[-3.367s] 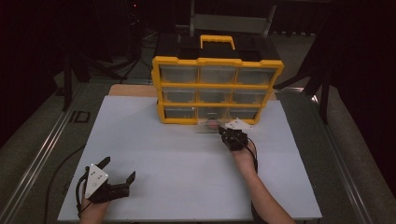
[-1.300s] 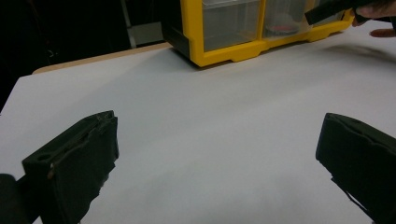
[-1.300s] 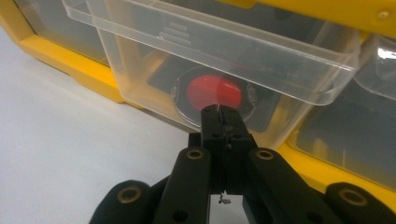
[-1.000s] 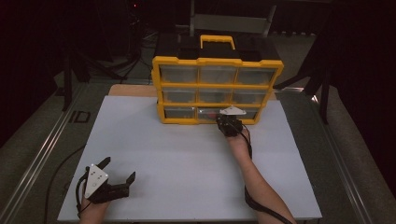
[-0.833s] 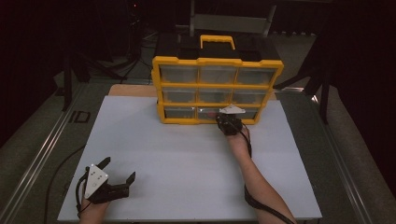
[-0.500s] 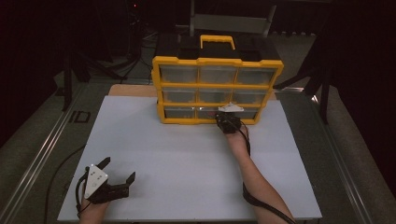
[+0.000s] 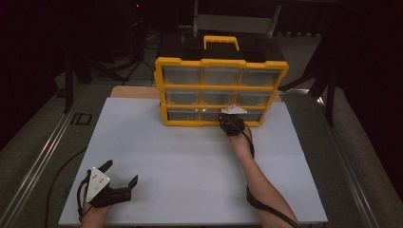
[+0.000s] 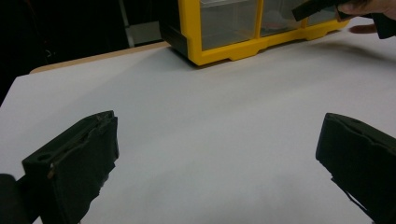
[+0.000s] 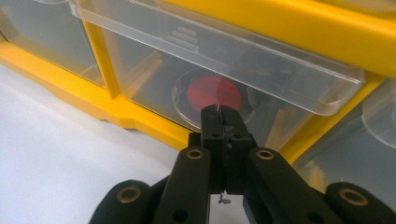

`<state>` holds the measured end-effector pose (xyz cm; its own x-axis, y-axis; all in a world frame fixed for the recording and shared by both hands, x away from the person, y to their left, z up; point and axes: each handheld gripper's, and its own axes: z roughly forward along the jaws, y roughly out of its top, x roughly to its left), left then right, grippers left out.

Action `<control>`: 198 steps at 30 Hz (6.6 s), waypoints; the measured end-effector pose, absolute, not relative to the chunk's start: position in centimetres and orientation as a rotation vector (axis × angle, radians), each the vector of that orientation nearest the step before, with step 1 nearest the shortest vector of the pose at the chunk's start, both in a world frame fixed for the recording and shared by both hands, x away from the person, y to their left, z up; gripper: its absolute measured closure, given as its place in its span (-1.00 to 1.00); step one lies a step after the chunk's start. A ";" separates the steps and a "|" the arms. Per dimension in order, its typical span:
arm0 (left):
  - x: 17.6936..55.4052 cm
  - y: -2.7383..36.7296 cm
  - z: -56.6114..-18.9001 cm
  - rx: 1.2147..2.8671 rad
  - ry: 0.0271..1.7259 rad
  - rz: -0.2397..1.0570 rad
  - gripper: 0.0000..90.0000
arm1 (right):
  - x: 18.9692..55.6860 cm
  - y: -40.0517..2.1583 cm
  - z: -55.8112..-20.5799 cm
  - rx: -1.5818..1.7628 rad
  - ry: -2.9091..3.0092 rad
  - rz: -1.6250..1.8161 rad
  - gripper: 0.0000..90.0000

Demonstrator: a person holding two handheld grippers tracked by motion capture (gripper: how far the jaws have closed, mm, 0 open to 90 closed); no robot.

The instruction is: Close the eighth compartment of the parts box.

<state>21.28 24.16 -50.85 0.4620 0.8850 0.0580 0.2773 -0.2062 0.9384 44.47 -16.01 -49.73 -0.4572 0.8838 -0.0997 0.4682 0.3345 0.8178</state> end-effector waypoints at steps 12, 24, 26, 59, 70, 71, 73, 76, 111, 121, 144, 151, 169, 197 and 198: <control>21.3 24.2 -50.9 1.732 1.000 0.773 -0.99 | 44.3 -15.6 -49.4 1.257 2.086 1.041 0.52; 21.3 24.2 -50.9 1.733 0.997 0.771 -0.99 | 43.9 -15.5 -49.5 1.331 2.077 1.094 -0.45; 21.3 24.2 -50.9 1.734 0.998 0.770 -0.99 | 43.9 -15.5 -49.5 1.343 2.075 1.101 -0.58; 21.6 23.9 -50.9 1.739 1.001 0.763 -0.99 | 42.4 -15.3 -48.3 1.153 2.173 1.258 -0.80; 21.4 24.1 -50.8 1.732 1.003 0.766 -0.99 | 41.7 -15.3 -47.6 1.041 2.221 1.339 -0.80; 21.4 24.1 -50.8 1.733 1.003 0.766 -0.99 | 41.6 -15.3 -47.5 1.027 2.226 1.352 -0.80; 21.4 24.1 -50.8 1.731 1.003 0.766 -0.99 | 41.5 -15.3 -47.3 0.996 2.238 1.345 -0.80; 21.3 24.1 -50.8 1.733 1.000 0.767 -0.99 | 41.1 -15.3 -46.9 0.953 2.262 1.377 -0.80; 20.9 24.4 -50.7 1.727 1.005 0.781 -0.99 | 35.1 -17.6 -40.8 0.682 2.274 1.577 -0.80; 20.9 24.3 -50.7 1.727 1.005 0.779 -0.99 | 33.1 -19.6 -39.9 0.643 2.261 1.602 -0.80; 20.9 24.3 -50.7 1.727 1.001 0.780 -0.99 | 29.5 -25.0 -40.9 0.613 2.171 1.601 -0.80; 20.9 24.2 -50.7 1.729 0.998 0.781 -0.99 | 28.5 -26.7 -42.1 0.642 2.145 1.593 -0.80; 20.8 24.3 -50.7 1.726 0.994 0.781 -0.99 | 26.2 -30.0 -46.5 0.718 2.100 1.512 -0.80; 20.7 24.5 -50.7 1.727 0.993 0.777 -0.99 | 26.1 -30.5 -50.7 0.834 2.099 1.403 -0.78; 20.7 24.5 -50.7 1.726 0.994 0.776 -0.99 | 26.1 -30.4 -50.7 0.840 2.103 1.384 -0.78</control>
<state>20.72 24.53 -50.69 0.4648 0.8835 0.0582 0.2710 -0.2045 0.9406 26.09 -30.44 -50.75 -0.6949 0.7165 -0.0604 0.2277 0.2990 0.9267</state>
